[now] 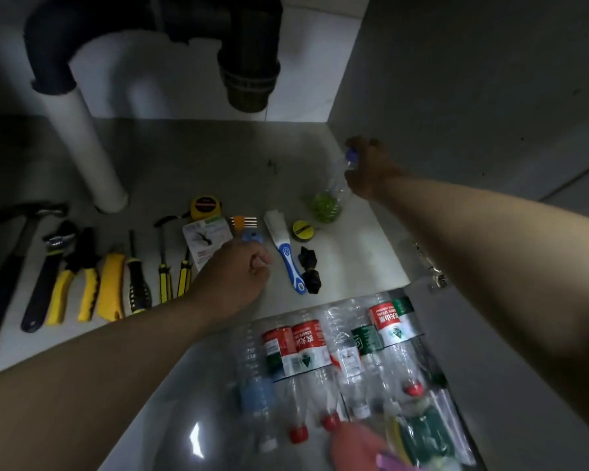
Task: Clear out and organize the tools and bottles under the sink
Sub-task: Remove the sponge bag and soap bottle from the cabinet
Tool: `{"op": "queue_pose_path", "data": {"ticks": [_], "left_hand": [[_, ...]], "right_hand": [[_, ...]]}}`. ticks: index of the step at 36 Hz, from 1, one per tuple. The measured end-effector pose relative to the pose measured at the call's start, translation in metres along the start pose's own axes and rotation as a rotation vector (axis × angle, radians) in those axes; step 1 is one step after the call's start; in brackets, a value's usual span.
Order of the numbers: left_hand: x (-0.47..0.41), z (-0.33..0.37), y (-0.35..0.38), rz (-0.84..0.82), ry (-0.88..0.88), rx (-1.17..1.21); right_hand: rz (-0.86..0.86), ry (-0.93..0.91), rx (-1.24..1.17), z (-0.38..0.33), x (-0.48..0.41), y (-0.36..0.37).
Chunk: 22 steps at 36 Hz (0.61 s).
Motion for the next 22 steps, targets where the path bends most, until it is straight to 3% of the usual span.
{"op": "queue_pose_path", "data": {"ticks": [5, 13, 22], "left_hand": [[0.007, -0.004, 0.000, -0.007, -0.030, 0.022], [0.017, 0.027, 0.002, -0.110, -0.041, 0.174], [0.065, 0.059, -0.012, -0.246, 0.024, 0.229]], "right_hand": [[0.136, 0.041, 0.061, 0.003, 0.021, 0.000], [0.240, -0.042, -0.078, -0.011, 0.098, -0.030], [-0.003, -0.169, -0.259, -0.065, 0.184, -0.025]]}}
Point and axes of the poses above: each hand's wrist, its own x-axis away from the middle knuckle, its own y-axis out of the palm, z = x × y, the point moved 4 cm from there along -x, towards the middle knuckle, and after that the axes turned 4 degrees about -z, right-handed, at the moved point
